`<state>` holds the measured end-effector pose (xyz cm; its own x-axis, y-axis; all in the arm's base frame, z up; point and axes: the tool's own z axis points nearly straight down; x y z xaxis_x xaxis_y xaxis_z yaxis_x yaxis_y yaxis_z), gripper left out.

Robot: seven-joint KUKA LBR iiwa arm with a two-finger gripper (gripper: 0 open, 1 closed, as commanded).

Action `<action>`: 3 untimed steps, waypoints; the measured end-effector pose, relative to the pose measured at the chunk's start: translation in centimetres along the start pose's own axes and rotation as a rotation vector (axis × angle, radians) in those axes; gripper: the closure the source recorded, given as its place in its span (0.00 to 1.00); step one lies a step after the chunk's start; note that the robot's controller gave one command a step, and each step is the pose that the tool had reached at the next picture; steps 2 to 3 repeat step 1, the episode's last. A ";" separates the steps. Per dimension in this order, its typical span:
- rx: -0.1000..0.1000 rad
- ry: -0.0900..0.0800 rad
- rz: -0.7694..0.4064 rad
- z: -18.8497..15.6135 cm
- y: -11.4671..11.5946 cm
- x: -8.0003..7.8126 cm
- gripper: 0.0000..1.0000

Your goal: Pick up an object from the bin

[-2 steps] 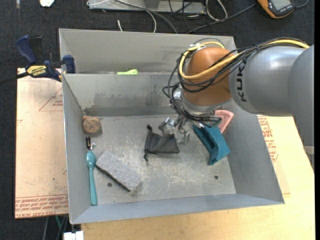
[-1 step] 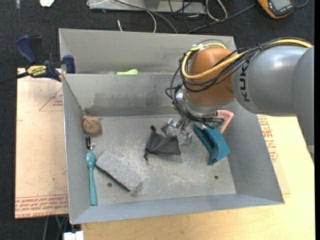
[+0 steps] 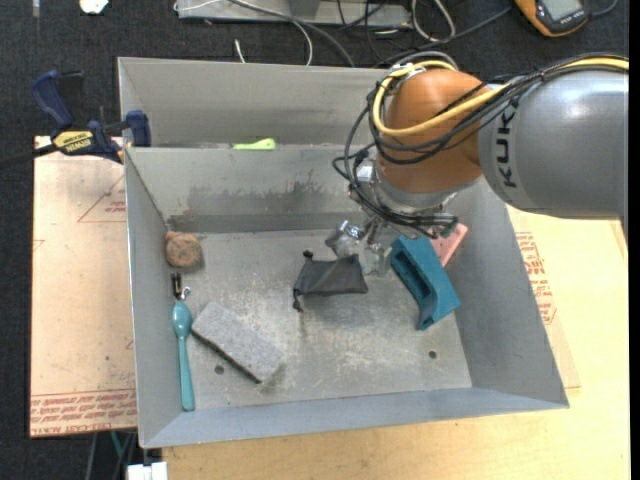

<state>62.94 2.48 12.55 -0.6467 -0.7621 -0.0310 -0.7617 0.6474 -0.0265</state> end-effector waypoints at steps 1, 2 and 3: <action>-0.001 -0.002 -0.297 3.8 -2.3 0.1 1.00; -0.001 -0.002 -0.297 3.8 -2.3 0.1 1.00; -0.001 -0.002 -0.297 3.8 -2.3 0.1 1.00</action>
Offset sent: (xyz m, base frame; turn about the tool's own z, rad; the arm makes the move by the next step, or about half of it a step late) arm 0.0001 -0.0292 0.1275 0.0419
